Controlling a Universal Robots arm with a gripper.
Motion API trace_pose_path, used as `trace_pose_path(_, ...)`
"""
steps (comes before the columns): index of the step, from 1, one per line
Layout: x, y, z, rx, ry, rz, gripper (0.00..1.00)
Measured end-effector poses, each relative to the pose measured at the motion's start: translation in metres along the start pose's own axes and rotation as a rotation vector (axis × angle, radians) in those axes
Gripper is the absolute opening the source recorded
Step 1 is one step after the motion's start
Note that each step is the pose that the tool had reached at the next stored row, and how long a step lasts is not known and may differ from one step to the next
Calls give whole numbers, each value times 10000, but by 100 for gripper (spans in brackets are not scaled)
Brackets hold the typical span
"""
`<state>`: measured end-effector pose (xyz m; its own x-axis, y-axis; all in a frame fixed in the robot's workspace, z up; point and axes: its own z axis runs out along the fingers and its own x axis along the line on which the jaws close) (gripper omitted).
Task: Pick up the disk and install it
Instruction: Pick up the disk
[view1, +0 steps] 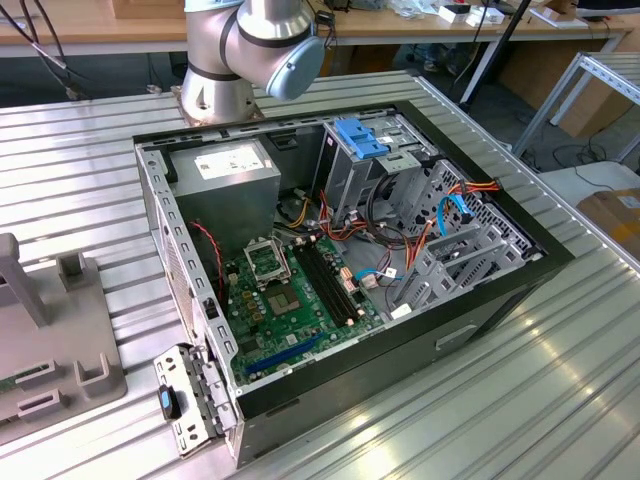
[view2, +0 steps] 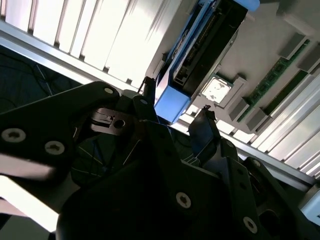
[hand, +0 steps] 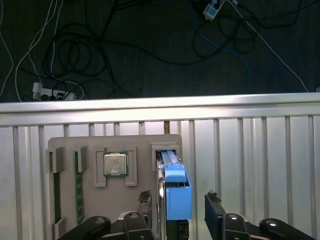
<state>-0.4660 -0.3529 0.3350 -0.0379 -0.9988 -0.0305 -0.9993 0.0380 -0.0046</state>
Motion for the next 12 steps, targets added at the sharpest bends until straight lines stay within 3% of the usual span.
trace_pose_path(4, 4, 1, 117, 0, 0, -7, 54)
trace_pose_path(12, 9, 1, 176, -13, 0, -352, 54)
